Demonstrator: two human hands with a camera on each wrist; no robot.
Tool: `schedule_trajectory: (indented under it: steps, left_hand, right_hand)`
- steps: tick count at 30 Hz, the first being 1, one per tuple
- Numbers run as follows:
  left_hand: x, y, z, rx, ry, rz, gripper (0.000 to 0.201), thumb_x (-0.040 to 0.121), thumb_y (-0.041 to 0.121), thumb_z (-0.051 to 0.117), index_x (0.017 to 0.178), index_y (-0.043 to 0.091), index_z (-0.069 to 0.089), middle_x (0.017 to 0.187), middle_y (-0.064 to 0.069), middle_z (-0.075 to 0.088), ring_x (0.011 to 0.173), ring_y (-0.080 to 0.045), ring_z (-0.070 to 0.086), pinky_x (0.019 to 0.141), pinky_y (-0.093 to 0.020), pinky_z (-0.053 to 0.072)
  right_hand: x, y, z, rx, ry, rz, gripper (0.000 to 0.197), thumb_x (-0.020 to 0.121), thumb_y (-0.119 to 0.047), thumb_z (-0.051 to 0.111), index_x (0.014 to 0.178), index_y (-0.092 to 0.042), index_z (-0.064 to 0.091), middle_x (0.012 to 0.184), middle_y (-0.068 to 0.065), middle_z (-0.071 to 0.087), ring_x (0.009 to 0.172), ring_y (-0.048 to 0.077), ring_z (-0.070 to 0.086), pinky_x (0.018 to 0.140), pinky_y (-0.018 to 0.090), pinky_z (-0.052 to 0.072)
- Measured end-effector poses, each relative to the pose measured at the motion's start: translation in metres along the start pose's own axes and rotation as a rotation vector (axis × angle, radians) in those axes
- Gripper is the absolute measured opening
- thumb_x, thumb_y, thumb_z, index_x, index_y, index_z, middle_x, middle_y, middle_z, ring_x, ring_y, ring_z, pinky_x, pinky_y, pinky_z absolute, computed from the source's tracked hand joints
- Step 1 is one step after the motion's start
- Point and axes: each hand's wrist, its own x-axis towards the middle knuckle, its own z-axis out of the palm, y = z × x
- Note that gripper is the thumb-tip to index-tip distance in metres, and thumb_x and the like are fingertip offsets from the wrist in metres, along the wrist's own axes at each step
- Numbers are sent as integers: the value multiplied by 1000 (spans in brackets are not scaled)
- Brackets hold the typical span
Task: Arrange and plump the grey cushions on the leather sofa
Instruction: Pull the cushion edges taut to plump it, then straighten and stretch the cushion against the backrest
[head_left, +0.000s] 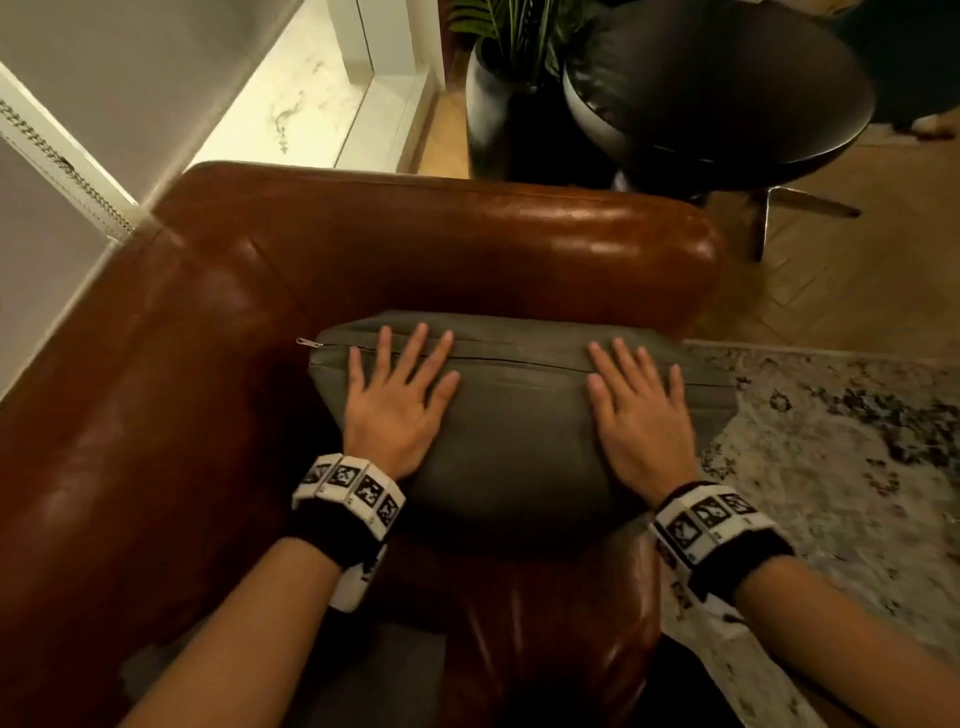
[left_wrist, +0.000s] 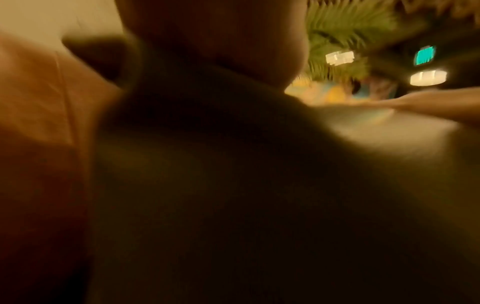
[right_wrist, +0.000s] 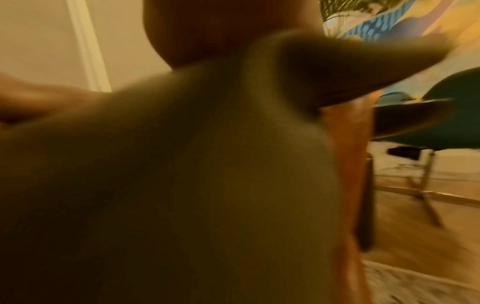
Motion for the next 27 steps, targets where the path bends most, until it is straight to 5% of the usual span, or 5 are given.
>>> schedule_trajectory:
  steps: [5,9,15,22,27]
  left_hand:
    - [5,-42,-8,-183,-2,-368,51,103,51,10,154,46,5,167,7,0,153,-23,-10,116,-61,-11]
    - [-14,-55,-40,-307,191,-544,54,106,41,19,155,20,24,167,-3,11,154,-26,-3,117,-62,-5]
    - [-138,-21,-85,-398,280,-704,34,103,32,43,127,18,60,124,-16,64,117,-40,57,92,-45,43]
    - [-317,80,-4,-411,208,-736,36,97,35,42,96,14,71,92,-6,69,88,-27,66,74,-42,55]
    - [-414,123,59,-132,130,-736,37,86,31,45,111,16,67,108,-6,62,92,-29,65,81,-35,37]
  right_hand:
    - [-10,83,-6,199,-204,300,59,98,-60,7,154,-41,4,165,-6,-1,151,23,-5,117,59,-9]
    - [-12,76,-41,344,72,217,55,104,-46,17,155,-24,19,164,1,14,151,21,3,118,51,-6]
    - [-26,-3,-103,386,-192,-466,25,102,-30,42,122,-25,55,117,-10,55,109,7,52,93,28,44]
    - [-99,-85,-57,-24,-889,-1153,22,102,-31,42,113,-24,61,110,-2,64,96,18,60,86,44,49]
    - [-162,-124,-9,-2,-756,-1479,29,99,-23,48,124,-17,60,127,2,57,118,23,51,98,42,43]
